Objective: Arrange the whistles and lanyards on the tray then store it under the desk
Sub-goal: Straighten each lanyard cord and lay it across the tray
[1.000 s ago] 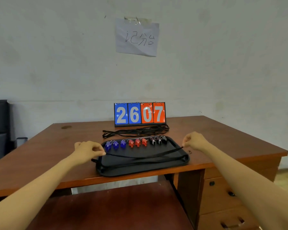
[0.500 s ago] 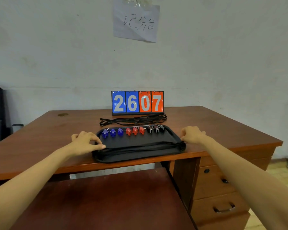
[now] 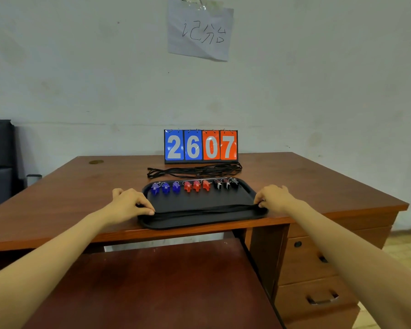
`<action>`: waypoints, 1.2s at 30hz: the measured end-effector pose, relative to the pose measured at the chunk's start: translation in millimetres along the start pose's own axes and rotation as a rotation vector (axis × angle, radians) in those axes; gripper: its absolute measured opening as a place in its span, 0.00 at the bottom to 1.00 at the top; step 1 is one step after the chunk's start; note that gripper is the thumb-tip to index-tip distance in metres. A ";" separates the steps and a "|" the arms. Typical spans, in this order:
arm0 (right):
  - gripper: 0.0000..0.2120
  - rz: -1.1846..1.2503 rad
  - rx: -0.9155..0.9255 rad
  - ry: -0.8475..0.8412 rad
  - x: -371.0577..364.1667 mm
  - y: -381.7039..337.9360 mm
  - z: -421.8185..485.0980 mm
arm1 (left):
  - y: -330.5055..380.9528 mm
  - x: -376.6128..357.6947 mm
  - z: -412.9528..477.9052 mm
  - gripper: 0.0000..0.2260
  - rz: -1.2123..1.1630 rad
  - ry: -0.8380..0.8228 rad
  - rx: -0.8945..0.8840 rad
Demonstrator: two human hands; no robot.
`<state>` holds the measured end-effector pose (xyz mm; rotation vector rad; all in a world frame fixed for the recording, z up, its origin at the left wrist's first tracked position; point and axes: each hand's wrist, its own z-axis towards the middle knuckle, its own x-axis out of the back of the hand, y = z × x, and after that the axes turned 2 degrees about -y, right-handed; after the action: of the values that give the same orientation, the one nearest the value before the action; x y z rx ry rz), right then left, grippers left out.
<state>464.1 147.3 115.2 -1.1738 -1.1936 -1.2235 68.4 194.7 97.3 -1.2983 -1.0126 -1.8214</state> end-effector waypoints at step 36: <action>0.16 0.203 0.316 -0.021 -8.1 -77.3 253.2 | 9.1 -58.3 266.6 0.08 0.008 -0.137 0.002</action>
<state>384.5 399.9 115.3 -1.0430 -1.2004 -0.8383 208.2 429.2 97.3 -1.4402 -1.0797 -1.7448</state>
